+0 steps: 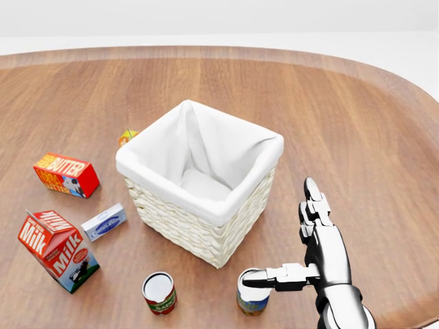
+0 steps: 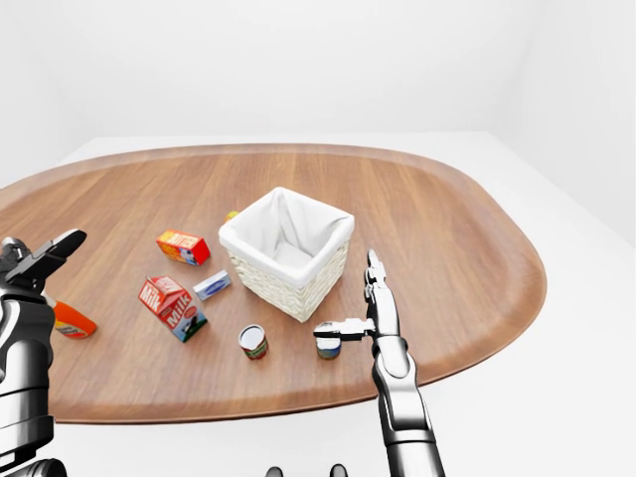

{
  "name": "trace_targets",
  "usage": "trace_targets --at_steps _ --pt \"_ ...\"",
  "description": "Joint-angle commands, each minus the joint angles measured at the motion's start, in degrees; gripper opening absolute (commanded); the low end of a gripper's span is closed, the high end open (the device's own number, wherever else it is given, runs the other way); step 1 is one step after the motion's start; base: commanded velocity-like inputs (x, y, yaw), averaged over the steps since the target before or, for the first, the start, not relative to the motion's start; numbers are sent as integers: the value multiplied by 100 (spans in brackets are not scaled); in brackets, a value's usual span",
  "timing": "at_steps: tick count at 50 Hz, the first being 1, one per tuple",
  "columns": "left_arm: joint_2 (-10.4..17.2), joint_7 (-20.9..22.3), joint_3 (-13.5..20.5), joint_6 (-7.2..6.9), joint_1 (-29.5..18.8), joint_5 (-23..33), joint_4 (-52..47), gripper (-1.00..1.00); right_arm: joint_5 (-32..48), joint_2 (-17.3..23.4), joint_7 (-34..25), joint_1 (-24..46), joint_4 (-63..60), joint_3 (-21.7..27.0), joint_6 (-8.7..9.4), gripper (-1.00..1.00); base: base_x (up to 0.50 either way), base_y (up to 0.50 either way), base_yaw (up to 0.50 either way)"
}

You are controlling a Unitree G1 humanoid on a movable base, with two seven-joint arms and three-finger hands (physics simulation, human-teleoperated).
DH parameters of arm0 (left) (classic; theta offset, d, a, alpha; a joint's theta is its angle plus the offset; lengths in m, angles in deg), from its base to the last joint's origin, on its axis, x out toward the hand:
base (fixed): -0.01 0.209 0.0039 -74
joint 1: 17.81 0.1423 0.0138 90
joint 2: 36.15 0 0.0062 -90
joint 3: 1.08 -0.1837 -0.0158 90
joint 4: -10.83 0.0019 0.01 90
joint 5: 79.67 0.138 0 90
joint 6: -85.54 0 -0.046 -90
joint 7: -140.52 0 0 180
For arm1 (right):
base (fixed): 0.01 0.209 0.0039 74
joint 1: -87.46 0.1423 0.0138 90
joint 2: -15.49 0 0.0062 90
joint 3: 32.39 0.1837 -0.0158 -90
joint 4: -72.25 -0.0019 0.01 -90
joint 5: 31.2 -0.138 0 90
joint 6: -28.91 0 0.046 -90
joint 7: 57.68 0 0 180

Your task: Pick up the alphabet soup, and put it in the basket.

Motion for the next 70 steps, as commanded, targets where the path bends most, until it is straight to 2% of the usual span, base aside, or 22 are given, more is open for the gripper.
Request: trace_targets --at_steps 1,6,7,11,15,19,23,29,37,43,46,47,54,61,63,66,68,70 --pt "-10 26 -20 0 -23 25 74 100 -5 -4 -1 -4 3 -3 0 100 25 0 0" --pt "-14 33 -28 0 -13 34 76 100 -32 11 -16 22 119 26 -91 100 26 0 0" --pt "-14 32 -28 0 -16 35 83 100 -23 0 4 10 20 11 -3 100 25 0 0" --pt "-16 40 -33 9 -20 40 101 100 -34 1 3 11 64 19 -44 100 26 0 0" --pt "-14 31 -31 0 -12 38 82 100 -47 -11 33 3 -9 19 40 100 24 0 0" --pt "-17 34 -32 6 -14 44 89 100 -74 1 27 23 83 40 -30 100 18 0 0" --pt "-21 46 -43 54 -37 57 160 100 -78 -7 43 -4 0 27 21 100 18 0 0" --pt "-10 11 -30 0 -6 29 76 100 -102 4 41 8 49 47 -16 100 17 0 0" --pt "-7 -7 -17 0 -7 33 46 100 -126 12 38 11 79 59 -40 100 17 0 0" --pt "-2 -7 -10 0 8 28 1 100 -125 13 31 -3 44 52 -25 100 17 0 0" --pt "-3 -9 -3 0 16 25 -27 100 -117 8 41 -12 -24 41 40 100 17 0 0" --pt "-3 -12 2 0 28 22 -58 100 -119 11 31 0 50 48 -15 100 18 0 0" --pt "-6 -24 16 0 38 27 -119 100 -129 13 3 -15 -10 43 7 100 17 0 0" --pt "-12 -21 18 0 29 34 -98 100 -177 3 -58 -116 -95 47 -47 100 7 0 0" --pt "-12 -19 16 0 24 37 -85 100 -132 -5 21 -158 -162 51 8 100 0 0 0" --pt "-8 -15 6 0 0 46 -20 100 -118 -14 126 -223 -216 91 -26 100 0 0 0" --pt "-4 -24 6 0 6 40 -29 100 -104 -42 191 -308 -407 64 105 100 0 0 0" --pt "-4 -29 8 0 10 40 -36 100 -82 -37 233 -321 -407 66 125 100 0 0 0"
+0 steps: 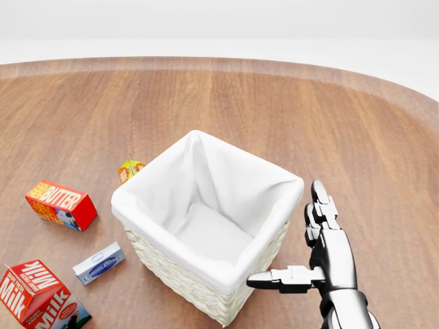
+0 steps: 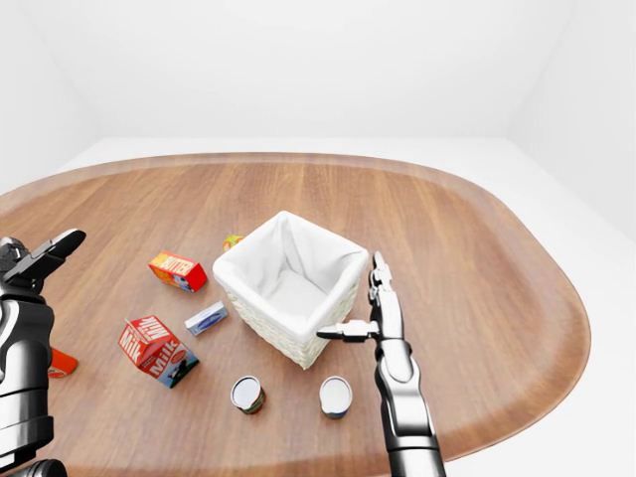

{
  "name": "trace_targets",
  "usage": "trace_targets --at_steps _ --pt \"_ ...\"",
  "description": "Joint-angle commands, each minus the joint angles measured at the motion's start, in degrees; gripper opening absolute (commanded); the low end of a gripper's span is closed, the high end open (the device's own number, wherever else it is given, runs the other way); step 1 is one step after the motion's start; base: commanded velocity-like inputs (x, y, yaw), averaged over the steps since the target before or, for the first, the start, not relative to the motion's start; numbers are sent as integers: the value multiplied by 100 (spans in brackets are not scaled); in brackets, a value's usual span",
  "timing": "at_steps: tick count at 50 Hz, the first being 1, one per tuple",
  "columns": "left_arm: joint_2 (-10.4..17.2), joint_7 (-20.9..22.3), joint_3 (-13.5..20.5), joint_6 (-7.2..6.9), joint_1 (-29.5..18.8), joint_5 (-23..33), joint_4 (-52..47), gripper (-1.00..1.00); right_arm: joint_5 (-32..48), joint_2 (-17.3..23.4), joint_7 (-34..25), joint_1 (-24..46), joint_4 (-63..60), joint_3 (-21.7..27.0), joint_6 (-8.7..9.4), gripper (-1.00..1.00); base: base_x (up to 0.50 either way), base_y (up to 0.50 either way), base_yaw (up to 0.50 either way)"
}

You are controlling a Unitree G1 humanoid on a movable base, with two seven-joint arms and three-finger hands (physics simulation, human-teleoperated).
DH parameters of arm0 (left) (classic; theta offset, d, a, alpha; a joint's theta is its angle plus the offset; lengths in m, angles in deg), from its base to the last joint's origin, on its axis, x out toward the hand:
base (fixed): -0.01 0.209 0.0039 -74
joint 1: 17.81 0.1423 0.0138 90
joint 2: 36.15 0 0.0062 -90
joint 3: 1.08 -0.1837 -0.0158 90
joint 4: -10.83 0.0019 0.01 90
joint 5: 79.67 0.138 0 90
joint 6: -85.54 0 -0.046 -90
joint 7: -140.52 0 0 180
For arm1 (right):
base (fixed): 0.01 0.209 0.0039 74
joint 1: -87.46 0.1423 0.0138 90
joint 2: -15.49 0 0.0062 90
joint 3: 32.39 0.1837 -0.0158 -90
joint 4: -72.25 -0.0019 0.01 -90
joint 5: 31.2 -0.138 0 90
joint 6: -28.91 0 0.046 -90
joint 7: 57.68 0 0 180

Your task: Pick up the alphabet soup, and put it in the basket.

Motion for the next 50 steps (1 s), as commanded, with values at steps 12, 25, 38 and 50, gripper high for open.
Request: trace_targets --at_steps 12,25,38,50 --pt "29 -25 -12 0 -44 -12 112 100 -68 -51 316 -336 -493 68 280 100 0 0 0" --pt "38 -53 -6 0 -51 -20 110 100 36 -95 225 -903 -1682 -204 466 100 0 0 0" --pt "52 -82 -9 0 -59 -9 152 100 158 -73 -6 -1510 -2643 -314 466 100 0 0 0" --pt "51 -93 7 0 -27 -10 82 100 413 -41 -69 -1776 -3261 -685 466 100 0 0 0"
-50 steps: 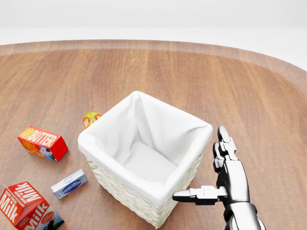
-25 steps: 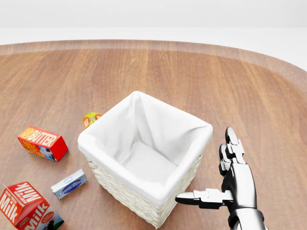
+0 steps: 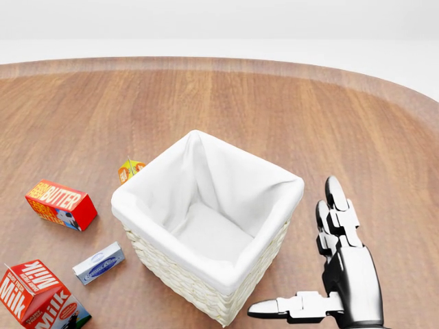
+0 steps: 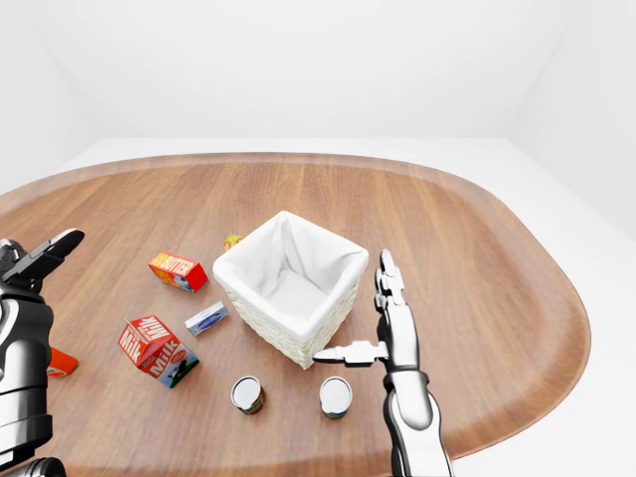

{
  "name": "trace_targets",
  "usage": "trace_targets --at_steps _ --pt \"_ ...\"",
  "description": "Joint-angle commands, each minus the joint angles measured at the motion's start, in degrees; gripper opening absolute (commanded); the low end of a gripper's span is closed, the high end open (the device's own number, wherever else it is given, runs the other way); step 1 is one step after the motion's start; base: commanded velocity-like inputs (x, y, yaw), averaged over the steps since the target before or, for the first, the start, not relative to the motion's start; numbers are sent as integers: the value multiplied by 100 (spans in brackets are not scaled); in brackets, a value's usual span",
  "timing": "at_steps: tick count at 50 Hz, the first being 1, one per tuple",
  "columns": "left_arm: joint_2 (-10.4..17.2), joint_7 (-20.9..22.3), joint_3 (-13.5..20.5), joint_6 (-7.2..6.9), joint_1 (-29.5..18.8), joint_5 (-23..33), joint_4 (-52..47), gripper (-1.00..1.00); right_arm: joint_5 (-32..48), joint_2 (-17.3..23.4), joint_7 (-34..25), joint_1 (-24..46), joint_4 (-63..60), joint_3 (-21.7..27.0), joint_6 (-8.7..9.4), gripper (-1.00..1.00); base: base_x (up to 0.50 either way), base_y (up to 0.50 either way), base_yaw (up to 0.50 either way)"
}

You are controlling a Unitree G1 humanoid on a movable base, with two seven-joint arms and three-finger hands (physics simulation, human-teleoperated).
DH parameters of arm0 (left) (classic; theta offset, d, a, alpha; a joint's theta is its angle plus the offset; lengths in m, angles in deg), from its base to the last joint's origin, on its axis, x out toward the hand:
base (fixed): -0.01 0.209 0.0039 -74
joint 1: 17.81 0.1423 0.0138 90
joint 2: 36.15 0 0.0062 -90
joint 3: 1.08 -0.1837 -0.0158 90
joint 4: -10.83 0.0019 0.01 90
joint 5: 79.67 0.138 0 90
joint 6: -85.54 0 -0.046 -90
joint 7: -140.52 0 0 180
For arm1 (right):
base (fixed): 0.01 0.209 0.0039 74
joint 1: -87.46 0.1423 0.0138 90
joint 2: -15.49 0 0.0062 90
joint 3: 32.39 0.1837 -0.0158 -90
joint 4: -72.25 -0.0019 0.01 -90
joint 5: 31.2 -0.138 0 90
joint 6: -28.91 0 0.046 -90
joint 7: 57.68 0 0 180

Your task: Pick up the alphabet soup, and put it in the basket.

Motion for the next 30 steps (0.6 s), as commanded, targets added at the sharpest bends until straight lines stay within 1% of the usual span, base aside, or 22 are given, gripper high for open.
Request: trace_targets --at_steps 1,23,30 --pt "1 -14 12 0 20 0 -47 100 166 32 -79 -242 -515 -247 0 100 0 0 0" --pt "-2 -11 17 0 19 5 -48 100 155 42 -68 -241 -515 -253 0 100 0 0 0" --pt "0 -1 8 0 1 12 -1 100 182 71 -113 -310 -338 -224 0 100 0 0 0"
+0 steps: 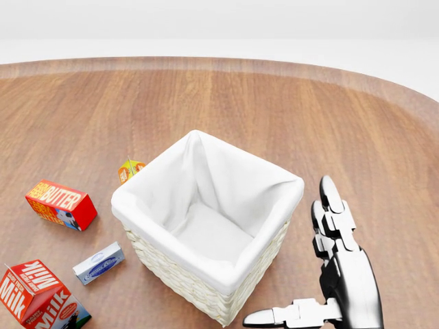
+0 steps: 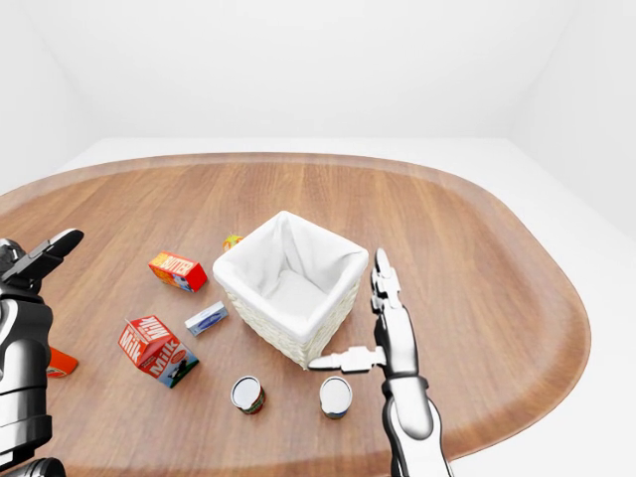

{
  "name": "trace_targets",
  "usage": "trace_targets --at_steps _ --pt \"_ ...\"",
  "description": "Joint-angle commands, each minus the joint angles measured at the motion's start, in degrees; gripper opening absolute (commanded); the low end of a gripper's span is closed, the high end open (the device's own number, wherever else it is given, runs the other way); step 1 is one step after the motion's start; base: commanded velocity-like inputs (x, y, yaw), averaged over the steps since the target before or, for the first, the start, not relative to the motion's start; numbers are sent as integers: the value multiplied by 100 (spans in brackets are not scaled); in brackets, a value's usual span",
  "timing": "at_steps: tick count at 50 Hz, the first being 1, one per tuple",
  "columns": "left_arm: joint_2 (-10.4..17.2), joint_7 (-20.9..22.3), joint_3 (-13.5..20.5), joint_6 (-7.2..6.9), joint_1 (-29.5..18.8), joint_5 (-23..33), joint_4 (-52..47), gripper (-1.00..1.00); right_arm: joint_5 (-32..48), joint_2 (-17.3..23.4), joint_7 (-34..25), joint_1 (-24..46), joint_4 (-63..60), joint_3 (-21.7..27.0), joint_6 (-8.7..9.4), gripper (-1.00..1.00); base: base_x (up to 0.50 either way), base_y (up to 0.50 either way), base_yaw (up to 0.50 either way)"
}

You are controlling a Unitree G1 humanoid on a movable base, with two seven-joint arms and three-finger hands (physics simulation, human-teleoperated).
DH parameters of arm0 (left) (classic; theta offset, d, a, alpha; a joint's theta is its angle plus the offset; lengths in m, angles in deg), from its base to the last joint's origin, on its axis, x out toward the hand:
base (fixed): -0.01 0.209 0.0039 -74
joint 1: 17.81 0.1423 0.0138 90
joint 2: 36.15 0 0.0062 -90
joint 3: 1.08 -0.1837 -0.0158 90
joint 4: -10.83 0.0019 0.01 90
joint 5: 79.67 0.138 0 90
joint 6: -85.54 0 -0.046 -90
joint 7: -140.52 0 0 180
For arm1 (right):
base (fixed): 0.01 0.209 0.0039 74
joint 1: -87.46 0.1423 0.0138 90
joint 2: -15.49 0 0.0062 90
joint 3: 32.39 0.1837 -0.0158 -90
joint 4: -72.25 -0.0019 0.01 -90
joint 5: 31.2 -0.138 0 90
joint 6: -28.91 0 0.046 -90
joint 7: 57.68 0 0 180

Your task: Pick up the alphabet soup, and put it in the basket.

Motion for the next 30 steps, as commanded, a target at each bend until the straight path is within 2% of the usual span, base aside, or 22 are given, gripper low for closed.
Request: trace_targets --at_steps 1,6,14,30 --pt "1 7 -6 0 -8 8 31 100 -27 55 -129 -118 -29 39 0 100 0 0 0" --pt "-3 17 -25 0 -27 29 96 100 137 123 -265 -301 -82 -109 0 100 0 0 0" --pt "13 -35 -7 0 1 -3 25 100 194 150 -164 -747 -118 -206 0 100 0 0 0" --pt "12 -42 10 0 1 8 -8 100 34 213 -380 -1423 10 -61 0 100 0 0 0"
